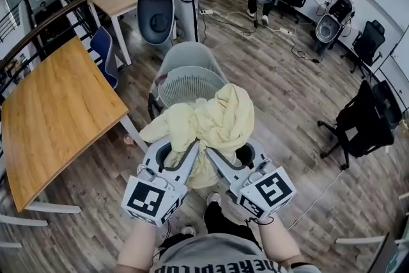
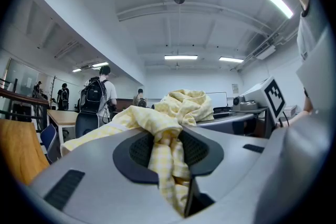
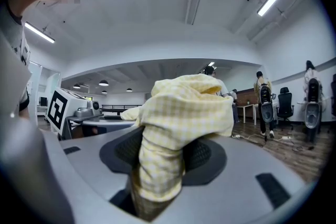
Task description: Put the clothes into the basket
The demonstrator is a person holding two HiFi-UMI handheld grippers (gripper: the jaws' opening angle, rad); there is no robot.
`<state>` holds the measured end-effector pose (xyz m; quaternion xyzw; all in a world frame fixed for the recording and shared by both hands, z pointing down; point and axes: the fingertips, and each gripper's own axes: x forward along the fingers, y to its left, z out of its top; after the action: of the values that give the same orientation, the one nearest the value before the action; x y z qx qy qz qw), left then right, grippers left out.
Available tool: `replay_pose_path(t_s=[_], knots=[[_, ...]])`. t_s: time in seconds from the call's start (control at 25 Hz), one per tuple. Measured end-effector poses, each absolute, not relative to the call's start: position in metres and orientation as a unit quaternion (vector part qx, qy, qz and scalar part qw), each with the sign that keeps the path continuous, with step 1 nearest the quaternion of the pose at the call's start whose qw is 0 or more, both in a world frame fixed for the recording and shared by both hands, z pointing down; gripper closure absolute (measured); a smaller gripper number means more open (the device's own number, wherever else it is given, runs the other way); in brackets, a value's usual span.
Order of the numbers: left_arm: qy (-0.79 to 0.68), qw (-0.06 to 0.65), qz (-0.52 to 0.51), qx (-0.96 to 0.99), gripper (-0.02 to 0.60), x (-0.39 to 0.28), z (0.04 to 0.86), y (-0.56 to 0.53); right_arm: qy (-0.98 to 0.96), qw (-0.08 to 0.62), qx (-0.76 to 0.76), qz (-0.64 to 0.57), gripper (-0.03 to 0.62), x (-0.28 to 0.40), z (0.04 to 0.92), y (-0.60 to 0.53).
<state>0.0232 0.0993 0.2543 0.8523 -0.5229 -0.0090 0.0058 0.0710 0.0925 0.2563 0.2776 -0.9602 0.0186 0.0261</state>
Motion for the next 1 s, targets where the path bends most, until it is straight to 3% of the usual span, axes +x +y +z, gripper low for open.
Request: replay_pose_path(t_s=[1.0], knots=[[-0.594,0.013,0.01,0.804,0.477,0.042,0.249,-0.016,-0.98,0.017,0.196,0.039,0.385,0.088,0.253,-0.031]])
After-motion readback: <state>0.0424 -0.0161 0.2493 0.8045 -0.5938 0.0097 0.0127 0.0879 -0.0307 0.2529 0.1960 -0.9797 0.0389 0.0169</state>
